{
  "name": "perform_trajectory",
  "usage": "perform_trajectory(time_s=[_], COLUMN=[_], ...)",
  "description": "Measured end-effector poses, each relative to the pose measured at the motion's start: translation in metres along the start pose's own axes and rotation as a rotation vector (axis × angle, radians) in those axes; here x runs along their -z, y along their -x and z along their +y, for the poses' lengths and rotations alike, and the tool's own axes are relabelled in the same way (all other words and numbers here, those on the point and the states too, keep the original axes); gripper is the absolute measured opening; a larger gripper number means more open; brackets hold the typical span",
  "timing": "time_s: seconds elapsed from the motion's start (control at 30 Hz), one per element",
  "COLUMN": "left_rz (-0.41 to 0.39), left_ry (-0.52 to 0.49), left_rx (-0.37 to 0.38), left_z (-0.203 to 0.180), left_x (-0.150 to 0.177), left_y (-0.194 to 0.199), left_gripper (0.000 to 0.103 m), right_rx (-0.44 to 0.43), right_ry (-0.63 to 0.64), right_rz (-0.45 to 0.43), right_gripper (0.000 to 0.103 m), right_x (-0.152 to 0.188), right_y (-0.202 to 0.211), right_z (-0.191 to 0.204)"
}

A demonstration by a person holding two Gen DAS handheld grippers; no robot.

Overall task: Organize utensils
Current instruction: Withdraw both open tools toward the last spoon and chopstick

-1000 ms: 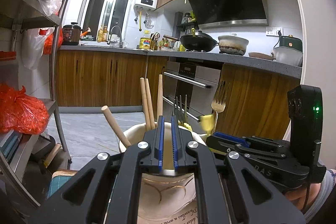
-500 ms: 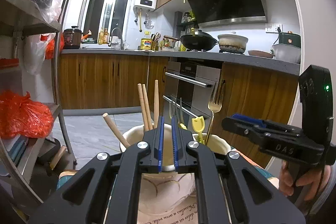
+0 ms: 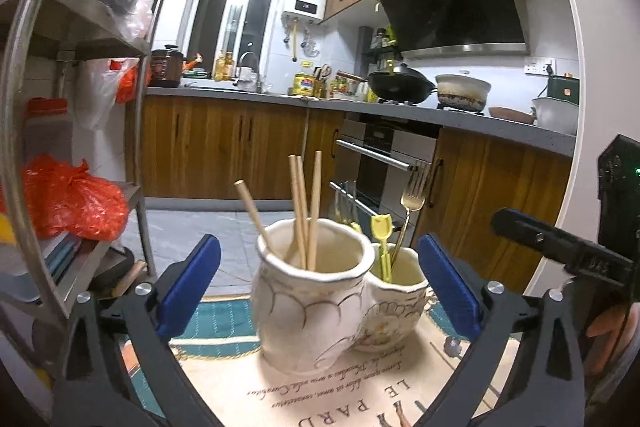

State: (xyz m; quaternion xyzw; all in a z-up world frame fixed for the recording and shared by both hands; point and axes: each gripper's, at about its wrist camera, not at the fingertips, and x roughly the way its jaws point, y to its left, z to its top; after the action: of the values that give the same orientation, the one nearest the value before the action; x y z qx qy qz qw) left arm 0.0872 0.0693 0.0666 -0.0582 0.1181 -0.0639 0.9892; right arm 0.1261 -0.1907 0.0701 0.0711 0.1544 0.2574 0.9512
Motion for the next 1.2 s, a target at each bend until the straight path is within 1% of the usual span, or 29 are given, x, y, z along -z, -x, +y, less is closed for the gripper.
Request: perform_trajectory(time_s=[0.13, 0.3, 0.37, 0.53, 0.57, 0.77, 0.9, 0.97, 1.07, 1.13, 1.17, 1.2], left_rz=[0.01, 0.026, 0.045, 0.105, 0.117, 0.2, 0.25, 0.272, 0.298, 0.312, 0.315, 0.316], left_ry=[-0.023, -0.051, -0.061, -0.053, -0.054, -0.062, -0.081, -0.088, -0.101, -0.106, -0.107, -0.109], left_rx=[-0.018, -0.015, -0.018, -0.01, -0.011, -0.014, -0.023, -0.024, -0.032, -0.035, -0.035, -0.034], left_z=[-0.003, -0.01, -0.012, -0.015, -0.017, -0.026, -0.033, -0.037, -0.041, -0.043, -0.044, -0.044], left_x=[0.002, 0.007, 0.01, 0.022, 0.024, 0.04, 0.048, 0.052, 0.056, 0.058, 0.058, 0.058], left_y=[0.009, 0.02, 0.024, 0.028, 0.028, 0.024, 0.017, 0.014, 0.009, 0.008, 0.007, 0.007], left_gripper=[0.097, 0.097, 0.097, 0.097, 0.097, 0.097, 0.097, 0.097, 0.097, 0.097, 0.097, 0.097], right_rx=[0.053, 0.105, 0.122, 0.18, 0.2, 0.247, 0.273, 0.278, 0.276, 0.245, 0.231, 0.222], right_ry=[-0.011, -0.023, -0.027, 0.013, 0.029, 0.077, 0.114, 0.112, 0.094, 0.071, 0.065, 0.063], right_rz=[0.014, 0.079, 0.105, 0.223, 0.269, 0.425, 0.473, 0.492, 0.512, 0.526, 0.538, 0.55], right_gripper=[0.098, 0.098, 0.098, 0.098, 0.098, 0.098, 0.098, 0.098, 0.095, 0.088, 0.079, 0.071], right_x=[0.007, 0.024, 0.029, 0.048, 0.054, 0.077, 0.087, 0.09, 0.092, 0.092, 0.093, 0.094], right_y=[0.012, 0.016, 0.015, 0.012, 0.009, -0.003, -0.004, -0.005, -0.005, -0.005, -0.005, -0.006], right_z=[-0.014, -0.026, -0.029, -0.026, -0.026, -0.025, -0.025, -0.026, -0.029, -0.03, -0.029, -0.028])
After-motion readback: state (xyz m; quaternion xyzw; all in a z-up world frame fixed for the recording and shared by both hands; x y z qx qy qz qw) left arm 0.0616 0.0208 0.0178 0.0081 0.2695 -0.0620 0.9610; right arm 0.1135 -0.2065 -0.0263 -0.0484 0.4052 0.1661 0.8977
